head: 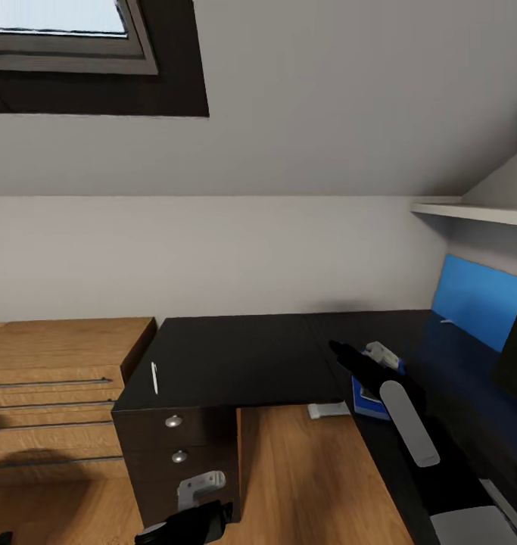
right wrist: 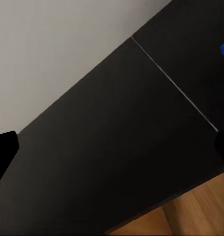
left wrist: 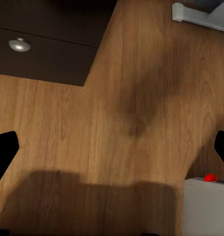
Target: In the bedroom, organize the workspace by keeping the computer under the desk, ensuring the monitor is on the desk, placing the keyboard on the desk next to the monitor, placing the mouse on the desk next to the keyboard, moving the folder from the swivel chair onto the desk next to the mouse, stacking the notebook on top of the folder with the pen on top of the notebook, and positioning the swivel chair next to the desk.
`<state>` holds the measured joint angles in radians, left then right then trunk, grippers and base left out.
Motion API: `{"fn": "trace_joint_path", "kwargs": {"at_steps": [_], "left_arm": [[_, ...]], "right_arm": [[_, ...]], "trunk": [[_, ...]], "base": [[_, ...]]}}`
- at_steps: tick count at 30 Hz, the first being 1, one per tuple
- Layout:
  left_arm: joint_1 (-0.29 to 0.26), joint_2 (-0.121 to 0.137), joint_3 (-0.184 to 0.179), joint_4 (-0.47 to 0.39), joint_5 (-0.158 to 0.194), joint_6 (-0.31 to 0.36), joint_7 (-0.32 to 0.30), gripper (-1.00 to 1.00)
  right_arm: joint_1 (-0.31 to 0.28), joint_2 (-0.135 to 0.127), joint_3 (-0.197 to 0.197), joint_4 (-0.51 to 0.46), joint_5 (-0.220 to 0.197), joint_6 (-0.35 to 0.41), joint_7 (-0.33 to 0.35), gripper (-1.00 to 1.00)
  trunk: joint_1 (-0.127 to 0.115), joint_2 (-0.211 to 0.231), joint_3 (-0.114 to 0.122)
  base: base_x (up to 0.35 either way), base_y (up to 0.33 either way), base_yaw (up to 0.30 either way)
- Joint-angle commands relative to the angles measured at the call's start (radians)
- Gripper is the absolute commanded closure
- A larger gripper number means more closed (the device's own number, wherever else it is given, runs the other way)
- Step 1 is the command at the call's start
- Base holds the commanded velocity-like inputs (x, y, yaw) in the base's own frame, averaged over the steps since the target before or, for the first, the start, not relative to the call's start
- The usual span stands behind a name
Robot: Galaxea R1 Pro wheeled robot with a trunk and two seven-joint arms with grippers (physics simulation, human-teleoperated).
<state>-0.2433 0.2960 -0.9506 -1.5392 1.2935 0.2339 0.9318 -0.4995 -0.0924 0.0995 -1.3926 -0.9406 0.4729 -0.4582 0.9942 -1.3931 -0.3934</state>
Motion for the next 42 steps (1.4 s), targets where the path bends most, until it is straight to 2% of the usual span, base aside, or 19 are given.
{"fn": "trace_joint_path", "kwargs": {"at_steps": [1, 3, 15, 30, 42], "left_arm": [[-0.002, 0.000, -0.002, 0.001, 0.003, 0.004, 0.006, -1.00], [-0.002, 0.000, -0.002, 0.007, 0.003, 0.004, 0.006, -1.00], [-0.002, -0.001, -0.002, 0.013, 0.000, 0.004, 0.004, -1.00], [-0.002, 0.000, -0.002, 0.013, -0.002, 0.003, 0.004, -1.00], [-0.001, -0.001, -0.002, 0.013, 0.000, 0.004, 0.004, -1.00]], "right_arm": [[-0.001, -0.001, 0.002, -0.002, -0.009, 0.000, -0.010, -1.00], [-0.001, -0.001, 0.002, -0.002, -0.009, 0.000, -0.010, -1.00], [-0.001, -0.001, 0.002, 0.000, -0.009, 0.000, -0.010, -1.00], [-0.001, -0.001, 0.002, 0.003, -0.008, 0.000, -0.010, -1.00], [-0.001, 0.000, 0.003, 0.004, -0.008, 0.000, -0.008, -1.00]], "trunk": [[-0.004, 0.006, 0.002], [-0.012, 0.020, 0.008], [-0.012, 0.020, 0.006], [-0.012, 0.020, -0.002], [-0.012, 0.020, -0.011]], "base": [[0.000, 0.000, 0.276], [0.000, 0.000, 0.276], [0.002, 0.007, 0.276], [0.193, 0.202, 0.273], [0.018, 0.015, 0.249]]}}
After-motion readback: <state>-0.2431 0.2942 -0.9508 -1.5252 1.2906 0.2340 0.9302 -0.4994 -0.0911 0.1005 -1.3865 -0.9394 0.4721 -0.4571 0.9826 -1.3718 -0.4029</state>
